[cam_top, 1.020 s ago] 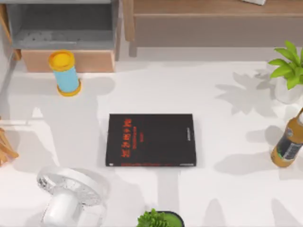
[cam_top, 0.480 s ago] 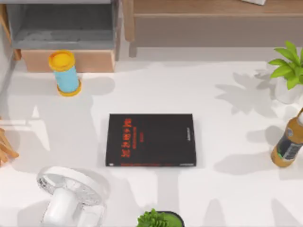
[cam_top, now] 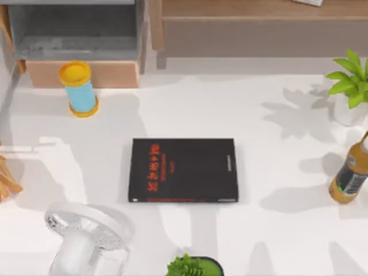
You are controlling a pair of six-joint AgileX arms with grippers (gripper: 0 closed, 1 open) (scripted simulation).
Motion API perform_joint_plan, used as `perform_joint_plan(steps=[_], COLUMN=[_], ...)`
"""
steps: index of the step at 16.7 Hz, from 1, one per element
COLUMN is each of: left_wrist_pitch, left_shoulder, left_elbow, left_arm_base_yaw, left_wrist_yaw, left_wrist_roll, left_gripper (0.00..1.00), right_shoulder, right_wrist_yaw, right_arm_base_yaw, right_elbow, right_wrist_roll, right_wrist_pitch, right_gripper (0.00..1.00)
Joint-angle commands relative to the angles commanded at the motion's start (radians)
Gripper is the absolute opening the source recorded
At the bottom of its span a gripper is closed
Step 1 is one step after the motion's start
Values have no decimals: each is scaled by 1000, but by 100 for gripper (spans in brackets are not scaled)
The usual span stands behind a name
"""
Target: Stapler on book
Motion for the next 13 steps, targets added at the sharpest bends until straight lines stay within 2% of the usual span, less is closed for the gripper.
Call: perform_joint_plan(steps=[6, 13], left_wrist_pitch=[72, 282], left_shoulder=[-67, 76], left_elbow=[-141, -215], left_arm_base_yaw=[-10, -12], left_wrist_yaw=[-8, -4], left_wrist_roll=[-19, -24], left_gripper=[100, 100], right_shoulder=[0, 0], right_wrist_yaw=[0, 0], right_arm_base_yaw=[0, 0], right_elbow=[0, 0], right_wrist_roll=[0, 0], right_wrist_pitch=[0, 0], right_gripper=[100, 100])
